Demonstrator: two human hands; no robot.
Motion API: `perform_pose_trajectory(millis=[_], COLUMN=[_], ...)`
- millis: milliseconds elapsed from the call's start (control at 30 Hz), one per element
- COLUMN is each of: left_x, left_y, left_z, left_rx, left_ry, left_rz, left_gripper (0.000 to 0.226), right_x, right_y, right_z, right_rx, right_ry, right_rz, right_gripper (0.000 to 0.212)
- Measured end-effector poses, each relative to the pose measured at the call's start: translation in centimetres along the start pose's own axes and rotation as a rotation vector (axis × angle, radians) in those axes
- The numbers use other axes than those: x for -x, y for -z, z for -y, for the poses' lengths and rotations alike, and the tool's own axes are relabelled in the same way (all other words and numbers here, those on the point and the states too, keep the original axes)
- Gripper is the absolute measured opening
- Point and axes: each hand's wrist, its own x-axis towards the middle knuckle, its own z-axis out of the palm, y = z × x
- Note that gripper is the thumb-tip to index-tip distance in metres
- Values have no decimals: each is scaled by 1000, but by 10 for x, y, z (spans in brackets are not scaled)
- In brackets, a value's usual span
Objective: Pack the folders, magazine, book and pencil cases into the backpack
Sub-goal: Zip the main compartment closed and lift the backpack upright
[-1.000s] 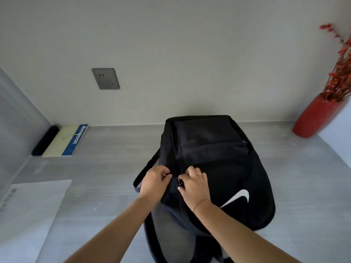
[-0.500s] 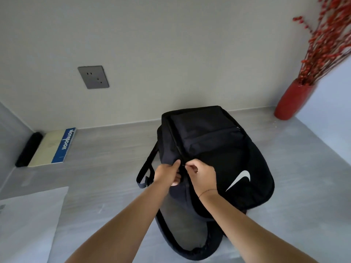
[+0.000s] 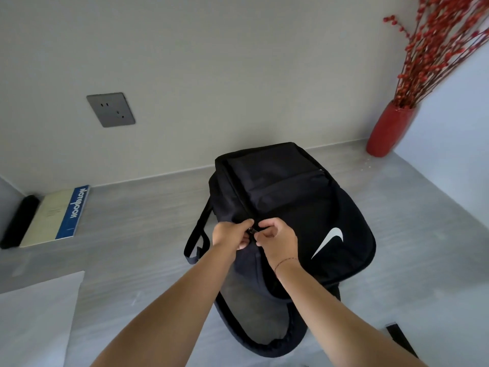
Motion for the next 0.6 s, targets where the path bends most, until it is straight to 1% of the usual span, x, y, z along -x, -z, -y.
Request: perform_pose_trajectory(millis=[133, 300, 333, 367, 400, 433, 467, 500, 533, 567, 600], left_x=[0, -2, -3, -1, 3, 10, 18, 27, 35, 43, 49], left_y=[1, 10, 12, 14, 13, 12, 11, 9, 6, 3, -1], left_z=[-11, -16, -16, -15, -13, -10, -7, -2, 2, 5, 8], left_rx=[-27, 107, 98, 20, -138, -332, -511, -670, -802, -916, -1007], left_ry=[-113, -118, -125, -153, -223, -349, -525, -731, -942, -1100, -1186], left_rz=[-64, -129, -141, -160, -195, -251, -312, -324, -222, -45, 159], left_gripper=[29, 29, 30, 30, 25, 15, 12, 25, 33, 36, 37], right_x=[20, 40, 43, 46, 51, 55, 58, 62, 65, 66, 67], right_y=[14, 51, 58, 66, 75, 82, 85, 89, 90, 91, 91], right_z=[-11, -22, -24, -26, -29, -31, -33, -34, -34, -34, -32], right_rx=[-50, -111, -112, -119, -133, -143, -149, -156, -161, -161, -156], right_ry=[-20, -11, -11, -15, -23, -33, -41, -44, -42, -34, -24], right_rz=[-52, -75, -80, -80, -77, -71, -59, -54, -51, -51, -54], right_gripper=[22, 22, 22, 23, 23, 23, 23, 22, 22, 23, 23])
